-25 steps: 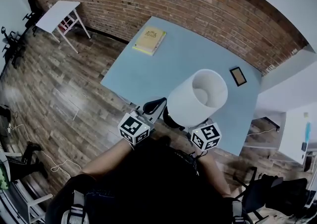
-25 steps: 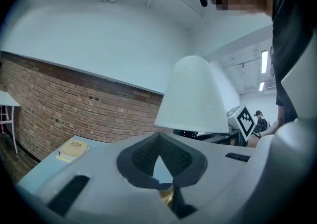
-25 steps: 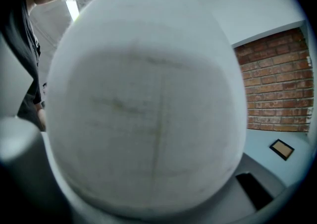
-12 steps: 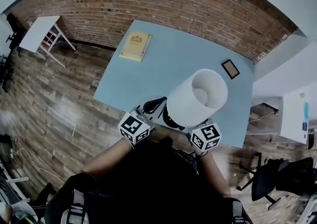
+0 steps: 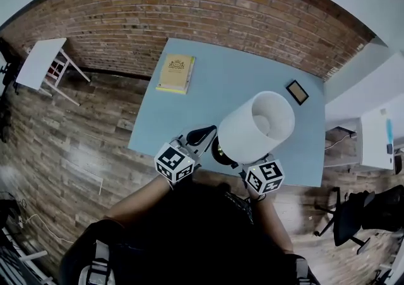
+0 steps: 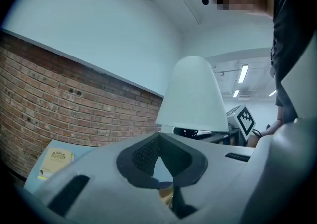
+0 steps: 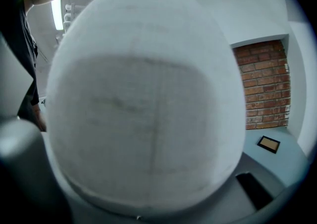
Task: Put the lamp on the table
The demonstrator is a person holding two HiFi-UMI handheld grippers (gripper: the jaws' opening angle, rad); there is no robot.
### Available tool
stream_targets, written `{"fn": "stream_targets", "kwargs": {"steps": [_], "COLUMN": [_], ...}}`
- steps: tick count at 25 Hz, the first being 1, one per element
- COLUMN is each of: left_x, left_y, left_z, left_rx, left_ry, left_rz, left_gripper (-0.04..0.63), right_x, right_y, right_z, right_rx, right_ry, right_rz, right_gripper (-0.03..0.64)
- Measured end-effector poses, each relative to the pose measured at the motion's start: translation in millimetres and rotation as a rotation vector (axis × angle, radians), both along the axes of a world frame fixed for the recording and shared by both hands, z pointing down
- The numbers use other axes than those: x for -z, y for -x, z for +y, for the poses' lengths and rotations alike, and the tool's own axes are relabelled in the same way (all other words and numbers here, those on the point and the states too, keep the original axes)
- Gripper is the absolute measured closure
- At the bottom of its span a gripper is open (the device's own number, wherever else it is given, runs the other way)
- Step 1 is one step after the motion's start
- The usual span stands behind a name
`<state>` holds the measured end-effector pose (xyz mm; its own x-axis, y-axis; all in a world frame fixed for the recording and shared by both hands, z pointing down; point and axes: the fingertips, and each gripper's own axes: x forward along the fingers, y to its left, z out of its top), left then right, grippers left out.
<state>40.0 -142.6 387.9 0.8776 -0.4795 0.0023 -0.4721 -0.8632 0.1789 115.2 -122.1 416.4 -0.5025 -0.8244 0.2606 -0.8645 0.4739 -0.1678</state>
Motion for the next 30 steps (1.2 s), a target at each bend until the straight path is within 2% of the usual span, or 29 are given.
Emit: {"fn": "stream_targets", "kwargs": {"steps": [7,14,30], "left_x": [10.5,1.8,-22.0], "left_y": [57.3,86.8,104.9], "left_z": [-39.6,-60.3,-133.8], "left_rx": [-0.047,-0.055,0.026], "left_ry": [-0.016,0.014,0.067], "left_rz": [0.012,0.028,-0.006], "left_gripper": [0.586,0.586,0.586], "right_x": [7.0,0.3,-19.3], "right_y": [62.5,101.9,99.1], "right_z": [-28.7,-49.8,-122.8], "right_rx": [-0.043,-0.024,0.032], "right_ry": [-0.018,-0.004,0.045], "right_rz": [0.002,0.019,0.025], "right_gripper": [0.500,0.500,0.500]}}
